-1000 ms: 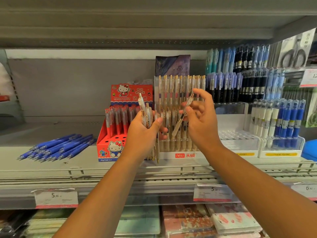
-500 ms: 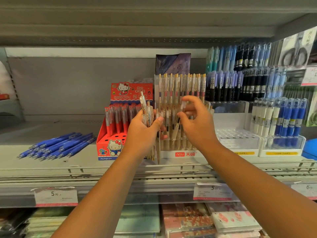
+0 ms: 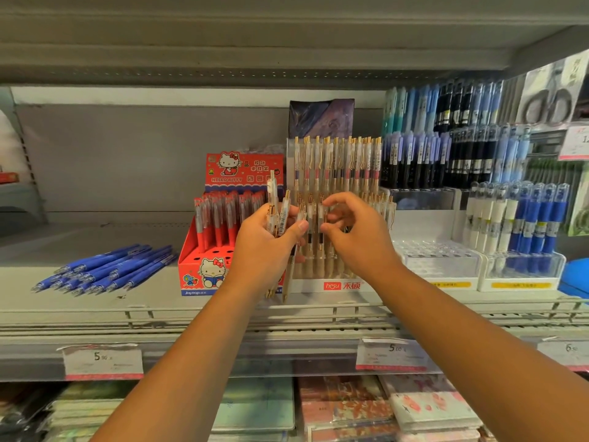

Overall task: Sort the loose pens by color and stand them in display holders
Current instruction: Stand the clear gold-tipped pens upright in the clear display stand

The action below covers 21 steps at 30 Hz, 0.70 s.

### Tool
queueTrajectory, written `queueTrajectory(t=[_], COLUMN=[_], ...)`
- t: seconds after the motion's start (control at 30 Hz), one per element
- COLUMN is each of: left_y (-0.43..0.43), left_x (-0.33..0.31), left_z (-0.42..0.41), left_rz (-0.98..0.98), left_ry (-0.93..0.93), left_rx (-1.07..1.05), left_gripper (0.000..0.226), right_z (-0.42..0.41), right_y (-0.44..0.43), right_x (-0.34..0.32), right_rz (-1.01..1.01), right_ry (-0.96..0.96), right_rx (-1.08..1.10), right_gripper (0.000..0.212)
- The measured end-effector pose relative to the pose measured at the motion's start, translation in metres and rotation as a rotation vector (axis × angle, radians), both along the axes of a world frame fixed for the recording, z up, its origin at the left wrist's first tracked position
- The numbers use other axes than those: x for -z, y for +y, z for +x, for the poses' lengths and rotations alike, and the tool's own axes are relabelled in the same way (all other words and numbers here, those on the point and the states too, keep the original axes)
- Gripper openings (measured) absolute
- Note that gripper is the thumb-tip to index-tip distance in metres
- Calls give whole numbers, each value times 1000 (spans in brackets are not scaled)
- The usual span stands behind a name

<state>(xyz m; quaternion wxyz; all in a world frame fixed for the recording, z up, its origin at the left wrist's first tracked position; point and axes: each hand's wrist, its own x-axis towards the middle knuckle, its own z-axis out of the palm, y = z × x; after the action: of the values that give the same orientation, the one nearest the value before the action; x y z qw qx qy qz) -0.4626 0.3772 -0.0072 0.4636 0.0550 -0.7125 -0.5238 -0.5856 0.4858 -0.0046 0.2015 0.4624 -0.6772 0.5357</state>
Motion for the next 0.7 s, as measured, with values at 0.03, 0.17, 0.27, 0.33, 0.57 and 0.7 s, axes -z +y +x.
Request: queueTrajectory(t=[0.03, 0.17, 0.27, 0.33, 0.57, 0.7], left_y=[0, -3, -2, -2, 2, 0], left_x=[0, 1, 1, 0, -1, 0], left_z=[0, 0, 1, 1, 1, 0], left_rz=[-5, -50, -58, -7, 56, 75], left_ry=[0, -34, -20, -2, 30, 69], left_rx=[-4, 1, 55, 107, 135, 115], left_gripper=[10, 10, 11, 11, 12, 10], right_z=[1, 12, 22, 24, 22, 19], right_y=[0, 6, 9, 8, 6, 6], right_x=[0, -3, -1, -1, -2, -1], right_rz=[-12, -134, -83, -31, 14, -18], right_ry=[13, 59, -10, -51, -82, -88], right_rx=[13, -131, -362, -410, -439, -384], right_gripper=[31, 25, 30, 39, 53, 51])
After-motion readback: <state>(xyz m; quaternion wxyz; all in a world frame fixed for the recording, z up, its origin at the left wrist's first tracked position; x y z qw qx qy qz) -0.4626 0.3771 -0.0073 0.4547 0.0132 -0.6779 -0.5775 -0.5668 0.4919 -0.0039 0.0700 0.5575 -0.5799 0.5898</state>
